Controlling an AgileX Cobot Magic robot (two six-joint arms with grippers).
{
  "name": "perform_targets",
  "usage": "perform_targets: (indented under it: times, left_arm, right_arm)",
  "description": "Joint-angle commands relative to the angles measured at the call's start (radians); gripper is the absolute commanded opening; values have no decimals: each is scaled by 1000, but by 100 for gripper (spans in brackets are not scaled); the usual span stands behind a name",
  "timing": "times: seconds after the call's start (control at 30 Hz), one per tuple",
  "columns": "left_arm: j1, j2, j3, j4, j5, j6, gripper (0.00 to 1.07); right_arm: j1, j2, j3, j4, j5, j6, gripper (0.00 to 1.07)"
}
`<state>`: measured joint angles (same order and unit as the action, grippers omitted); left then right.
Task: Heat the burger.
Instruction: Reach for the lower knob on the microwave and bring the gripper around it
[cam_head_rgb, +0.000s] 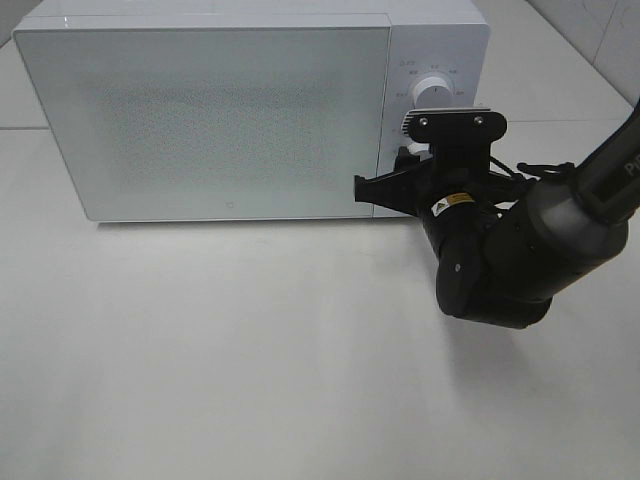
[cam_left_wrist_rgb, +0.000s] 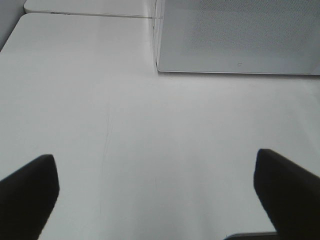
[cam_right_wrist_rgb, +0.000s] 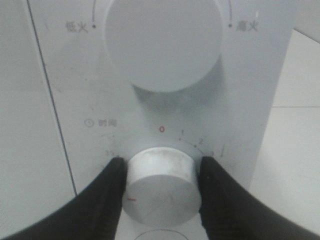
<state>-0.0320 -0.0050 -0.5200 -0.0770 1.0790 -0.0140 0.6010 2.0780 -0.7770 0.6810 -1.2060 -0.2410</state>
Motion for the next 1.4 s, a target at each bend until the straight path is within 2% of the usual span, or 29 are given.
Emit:
perform_targets:
  times: [0.03,0.3,0.47,0.57,0.63,0.9,1.4]
  left_arm:
    - [4,-23,3,-6,-12,1,98]
    - [4,-23,3,-6,-12,1,98]
    - [4,-23,3,-6,-12,1,98]
    - [4,-23,3,-6,-12,1,98]
    - [4,-23,3,-6,-12,1,98]
    - [4,-23,3,-6,-12,1,98]
    - [4,-23,3,-6,-12,1,98]
  right_arm:
    - [-4,-3,-8,-34,-115,-22,0]
    - [-4,-3,-8,-37,-115,17,0]
    - [-4,-3,-8,-122,-138,273,0]
    - [-4,-3,-8,-126,-140,310,0]
    - [-4,-3,-8,-130,-146,471,0]
    - [-4,-3,-8,-133,-151,711,0]
    - [-4,-3,-8,-134,-160,933,0]
